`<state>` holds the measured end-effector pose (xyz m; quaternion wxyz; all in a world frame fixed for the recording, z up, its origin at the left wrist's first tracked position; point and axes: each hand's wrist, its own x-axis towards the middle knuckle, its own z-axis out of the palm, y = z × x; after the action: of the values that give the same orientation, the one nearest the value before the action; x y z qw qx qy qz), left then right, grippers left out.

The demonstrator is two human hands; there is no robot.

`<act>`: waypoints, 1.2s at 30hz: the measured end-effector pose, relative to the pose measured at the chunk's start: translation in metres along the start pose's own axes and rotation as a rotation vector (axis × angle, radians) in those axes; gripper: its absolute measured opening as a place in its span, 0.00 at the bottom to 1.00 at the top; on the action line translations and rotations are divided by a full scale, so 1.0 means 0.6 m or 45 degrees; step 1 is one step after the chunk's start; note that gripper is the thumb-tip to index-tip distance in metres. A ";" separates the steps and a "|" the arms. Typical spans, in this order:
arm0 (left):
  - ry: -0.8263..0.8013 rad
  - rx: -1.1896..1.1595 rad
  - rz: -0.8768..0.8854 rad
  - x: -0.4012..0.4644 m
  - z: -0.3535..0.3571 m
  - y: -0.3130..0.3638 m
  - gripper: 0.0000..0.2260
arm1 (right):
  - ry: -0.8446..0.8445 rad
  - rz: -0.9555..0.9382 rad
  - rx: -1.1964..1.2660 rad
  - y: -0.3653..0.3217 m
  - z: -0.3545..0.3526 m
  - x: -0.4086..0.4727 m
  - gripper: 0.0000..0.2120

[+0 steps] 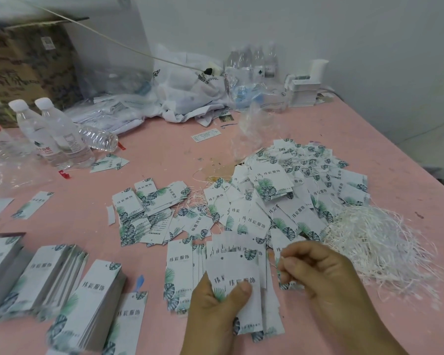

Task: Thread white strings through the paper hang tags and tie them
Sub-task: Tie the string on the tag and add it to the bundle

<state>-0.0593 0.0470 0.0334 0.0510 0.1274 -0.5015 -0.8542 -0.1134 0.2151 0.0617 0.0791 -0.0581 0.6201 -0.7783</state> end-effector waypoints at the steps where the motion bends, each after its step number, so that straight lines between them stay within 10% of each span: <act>1: -0.007 0.030 0.040 -0.003 0.004 -0.003 0.17 | 0.013 -0.011 -0.088 0.001 0.010 -0.003 0.12; 29: -0.073 0.817 0.509 0.001 -0.011 -0.063 0.19 | 0.243 -0.352 -0.785 0.028 0.048 -0.024 0.22; 36: -0.116 0.776 0.440 -0.004 -0.006 -0.050 0.17 | -0.045 -0.008 -0.481 0.018 0.022 -0.003 0.19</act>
<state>-0.0545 0.0591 0.0058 0.1321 0.0115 -0.7492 -0.6489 -0.1084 0.2006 0.0541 0.0752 -0.0874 0.7536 -0.6471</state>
